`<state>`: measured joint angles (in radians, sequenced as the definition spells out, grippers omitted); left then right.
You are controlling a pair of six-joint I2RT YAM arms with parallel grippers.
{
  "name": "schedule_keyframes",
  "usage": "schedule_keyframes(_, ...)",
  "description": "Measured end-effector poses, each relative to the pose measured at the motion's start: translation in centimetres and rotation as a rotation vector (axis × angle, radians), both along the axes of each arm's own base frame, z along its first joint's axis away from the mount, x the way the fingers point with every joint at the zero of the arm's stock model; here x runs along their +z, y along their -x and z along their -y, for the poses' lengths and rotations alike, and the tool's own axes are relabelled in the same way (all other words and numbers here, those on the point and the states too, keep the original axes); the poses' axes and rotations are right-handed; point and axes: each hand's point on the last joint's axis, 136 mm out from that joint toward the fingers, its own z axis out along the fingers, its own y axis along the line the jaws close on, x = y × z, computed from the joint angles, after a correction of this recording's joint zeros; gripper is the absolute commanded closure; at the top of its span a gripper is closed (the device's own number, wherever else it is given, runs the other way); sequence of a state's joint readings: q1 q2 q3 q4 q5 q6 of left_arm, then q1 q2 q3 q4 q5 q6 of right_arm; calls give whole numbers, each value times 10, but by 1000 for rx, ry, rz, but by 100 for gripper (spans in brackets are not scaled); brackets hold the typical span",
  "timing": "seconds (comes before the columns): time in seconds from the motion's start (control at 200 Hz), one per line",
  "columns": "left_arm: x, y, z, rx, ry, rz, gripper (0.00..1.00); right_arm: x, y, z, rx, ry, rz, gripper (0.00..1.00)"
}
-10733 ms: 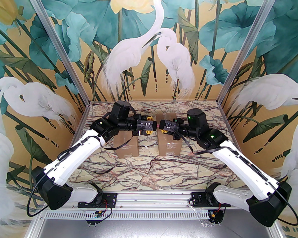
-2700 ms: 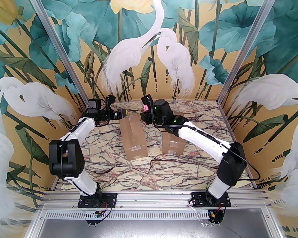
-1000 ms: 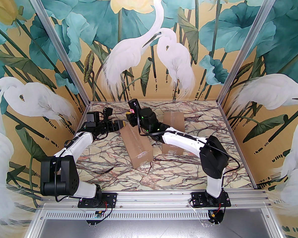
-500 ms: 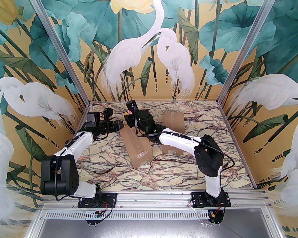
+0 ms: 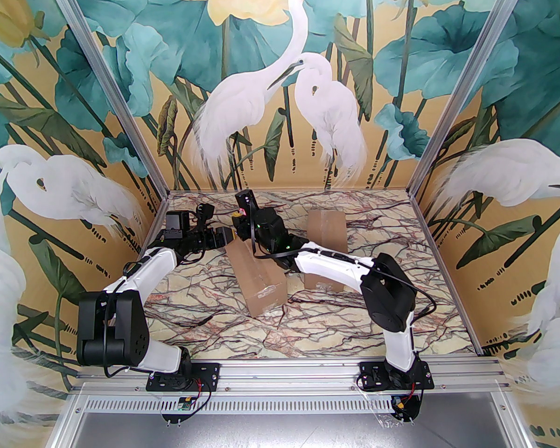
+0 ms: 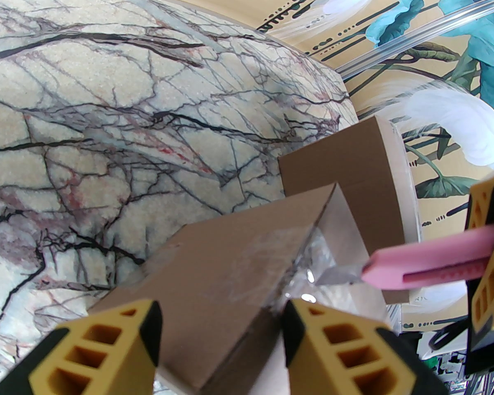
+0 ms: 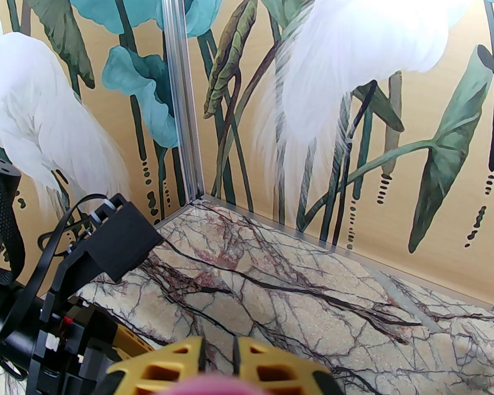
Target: Unpack the express box
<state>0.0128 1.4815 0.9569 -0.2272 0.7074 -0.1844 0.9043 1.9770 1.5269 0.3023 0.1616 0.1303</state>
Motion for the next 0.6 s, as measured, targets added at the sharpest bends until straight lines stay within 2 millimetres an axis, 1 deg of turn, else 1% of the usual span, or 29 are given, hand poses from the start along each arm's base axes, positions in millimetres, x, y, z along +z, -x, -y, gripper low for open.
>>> schedule_keyframes(0.19,0,-1,-1,4,-4,1,48,-1,-1,-2,-16,9,4,100)
schedule_keyframes(0.6,0,-5,2,0,5,-14,53,-3,7,-4,-73,90,43,100)
